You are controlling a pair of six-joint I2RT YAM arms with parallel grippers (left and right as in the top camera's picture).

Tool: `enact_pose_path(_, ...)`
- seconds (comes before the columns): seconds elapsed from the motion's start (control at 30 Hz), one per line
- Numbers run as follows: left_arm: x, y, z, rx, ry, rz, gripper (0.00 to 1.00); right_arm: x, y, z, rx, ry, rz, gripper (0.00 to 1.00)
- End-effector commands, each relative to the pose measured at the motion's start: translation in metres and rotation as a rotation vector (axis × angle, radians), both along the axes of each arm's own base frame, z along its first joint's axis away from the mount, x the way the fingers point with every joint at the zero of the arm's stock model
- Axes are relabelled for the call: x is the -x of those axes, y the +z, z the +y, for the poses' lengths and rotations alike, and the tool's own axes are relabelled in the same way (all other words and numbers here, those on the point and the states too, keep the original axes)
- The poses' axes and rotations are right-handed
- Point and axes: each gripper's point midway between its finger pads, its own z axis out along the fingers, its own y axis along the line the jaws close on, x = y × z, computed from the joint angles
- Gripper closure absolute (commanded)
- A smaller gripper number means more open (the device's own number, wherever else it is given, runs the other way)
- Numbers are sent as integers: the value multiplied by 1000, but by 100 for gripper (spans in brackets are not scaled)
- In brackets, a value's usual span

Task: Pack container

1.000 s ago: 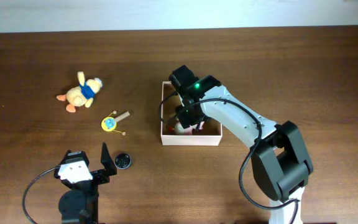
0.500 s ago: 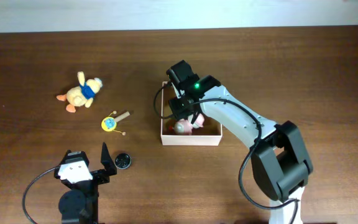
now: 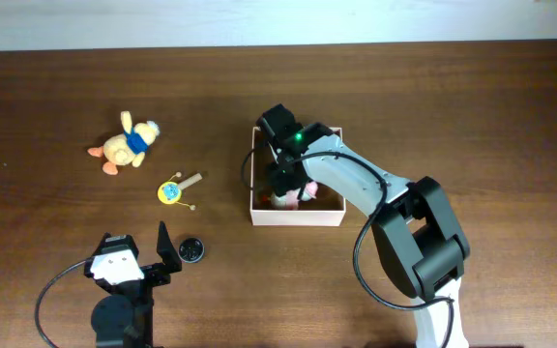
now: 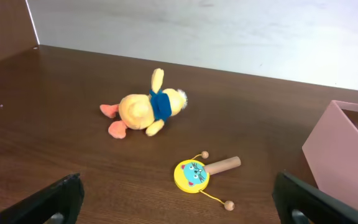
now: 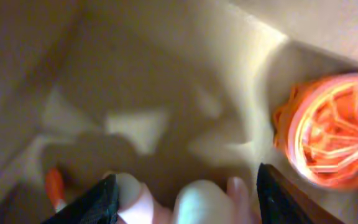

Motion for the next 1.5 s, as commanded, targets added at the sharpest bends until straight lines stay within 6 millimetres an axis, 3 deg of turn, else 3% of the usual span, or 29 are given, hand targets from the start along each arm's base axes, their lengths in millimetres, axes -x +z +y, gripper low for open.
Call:
enact_pose_path(0.0, 0, -1, -1, -13, -12, -2, 1, 13, -4, -4, 32, 16, 45, 40)
enact_pose_path(0.17, 0, -1, -1, -13, -12, -2, 1, 31, -6, -11, 57, 19, 125, 41)
enact_pose_path(0.4, 0, -1, -1, -13, -12, -2, 1, 32, -7, -11, 57, 19, 130, 41)
enact_pose_path(0.53, 0, -1, -1, -13, -12, -2, 1, 32, -6, -11, 57, 19, 129, 61)
enact_pose_path(0.6, 0, -1, -1, -13, -12, -2, 1, 32, -6, -11, 56, 19, 129, 78)
enact_pose_path(0.67, 0, -1, -1, -13, -12, -2, 1, 33, -6, -11, 53, 20, 131, 83)
enact_pose_path(1.47, 0, -1, -1, -13, -12, -2, 1, 48, -4, -16, 63, -5, 197, 78)
